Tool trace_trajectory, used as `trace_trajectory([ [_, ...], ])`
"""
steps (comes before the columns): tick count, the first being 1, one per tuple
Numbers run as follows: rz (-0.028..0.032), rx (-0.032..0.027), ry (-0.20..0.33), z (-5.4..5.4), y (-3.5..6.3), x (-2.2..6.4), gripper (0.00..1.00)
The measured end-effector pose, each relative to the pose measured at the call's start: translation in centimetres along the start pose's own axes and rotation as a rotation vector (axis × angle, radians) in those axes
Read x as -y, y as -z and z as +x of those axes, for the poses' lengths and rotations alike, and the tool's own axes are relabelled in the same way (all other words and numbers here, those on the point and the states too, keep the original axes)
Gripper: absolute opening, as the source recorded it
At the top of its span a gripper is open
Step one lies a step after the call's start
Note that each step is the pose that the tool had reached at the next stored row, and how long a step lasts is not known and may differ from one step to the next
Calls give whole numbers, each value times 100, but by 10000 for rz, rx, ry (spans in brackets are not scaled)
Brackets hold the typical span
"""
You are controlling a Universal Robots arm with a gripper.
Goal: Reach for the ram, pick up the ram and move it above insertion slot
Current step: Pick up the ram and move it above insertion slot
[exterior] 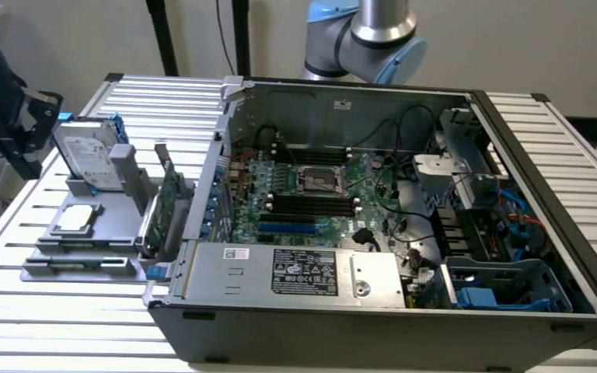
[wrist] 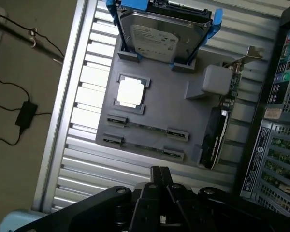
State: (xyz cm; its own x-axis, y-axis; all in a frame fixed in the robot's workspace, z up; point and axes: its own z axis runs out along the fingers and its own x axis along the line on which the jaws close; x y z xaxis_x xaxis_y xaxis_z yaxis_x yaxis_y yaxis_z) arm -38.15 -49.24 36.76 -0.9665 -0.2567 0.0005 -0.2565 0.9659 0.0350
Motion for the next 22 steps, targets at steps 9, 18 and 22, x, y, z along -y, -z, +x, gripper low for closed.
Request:
trace_trajectory([
  [9,2,-60,1650,-1,-9,0,11],
  [18,3,-116,3278,0,-54,2,11],
  [22,3,-141,4003,0,-75,2,11],
])
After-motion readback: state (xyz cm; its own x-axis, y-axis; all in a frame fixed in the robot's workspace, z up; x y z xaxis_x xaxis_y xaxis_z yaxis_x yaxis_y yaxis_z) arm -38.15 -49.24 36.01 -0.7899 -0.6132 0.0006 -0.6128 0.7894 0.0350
